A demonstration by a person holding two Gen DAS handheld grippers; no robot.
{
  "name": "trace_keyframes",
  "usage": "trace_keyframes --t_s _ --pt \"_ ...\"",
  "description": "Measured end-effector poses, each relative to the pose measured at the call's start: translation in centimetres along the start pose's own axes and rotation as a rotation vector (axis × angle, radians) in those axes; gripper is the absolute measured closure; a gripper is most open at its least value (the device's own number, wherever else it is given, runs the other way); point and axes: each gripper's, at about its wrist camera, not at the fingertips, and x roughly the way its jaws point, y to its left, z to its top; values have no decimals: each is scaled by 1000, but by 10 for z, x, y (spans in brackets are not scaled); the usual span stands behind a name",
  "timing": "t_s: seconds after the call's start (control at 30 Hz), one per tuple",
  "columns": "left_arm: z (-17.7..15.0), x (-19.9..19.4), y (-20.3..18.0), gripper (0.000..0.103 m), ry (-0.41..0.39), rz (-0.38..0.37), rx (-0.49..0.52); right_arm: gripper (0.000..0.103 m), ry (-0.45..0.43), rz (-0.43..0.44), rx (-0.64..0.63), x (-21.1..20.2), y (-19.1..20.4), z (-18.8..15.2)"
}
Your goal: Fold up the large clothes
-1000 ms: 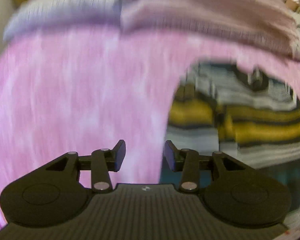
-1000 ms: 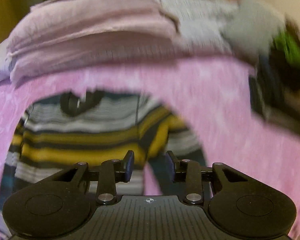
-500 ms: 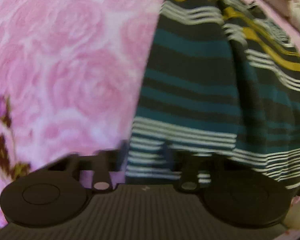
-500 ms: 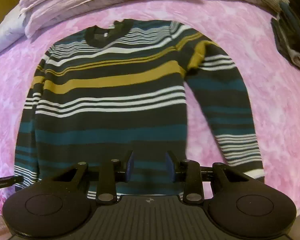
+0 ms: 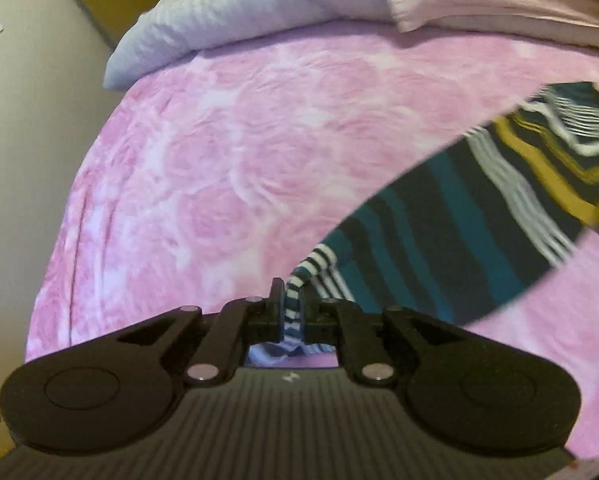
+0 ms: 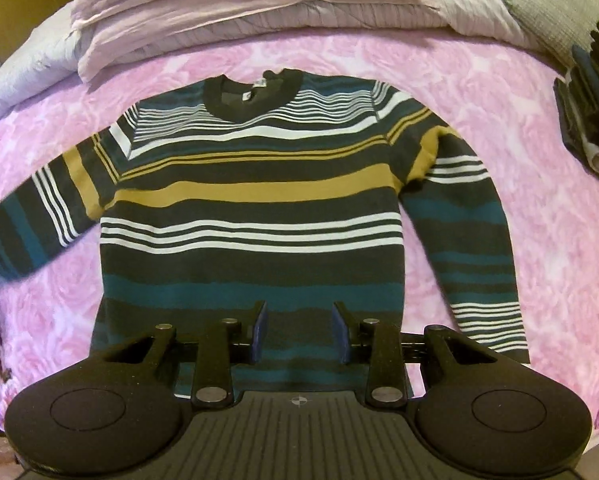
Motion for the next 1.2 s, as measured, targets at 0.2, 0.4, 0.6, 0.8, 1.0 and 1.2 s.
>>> trace_keyframes --t_s 0.2,0.4,0.6,0.8,1.0,1.2 --pt "9 29 -9 82 100 146 -121 71 8 -19 32 -4 -17 -15" --pt "-21 -24 -38 75 153 -13 -299 70 47 -113 254 -18 -92 -70" --pt "-61 -85 -133 73 205 -290 -257 68 59 -117 636 -13 -184 -138" --pt "-77 -134 -209 73 198 -377 -216 65 -25 -90 685 16 -240 -161" --pt "-101 -175 -247 72 175 -310 -233 102 -108 15 385 43 -254 -151" --pt "-114 -210 -267 72 156 -259 -263 103 -357 -32 472 -30 -352 -105"
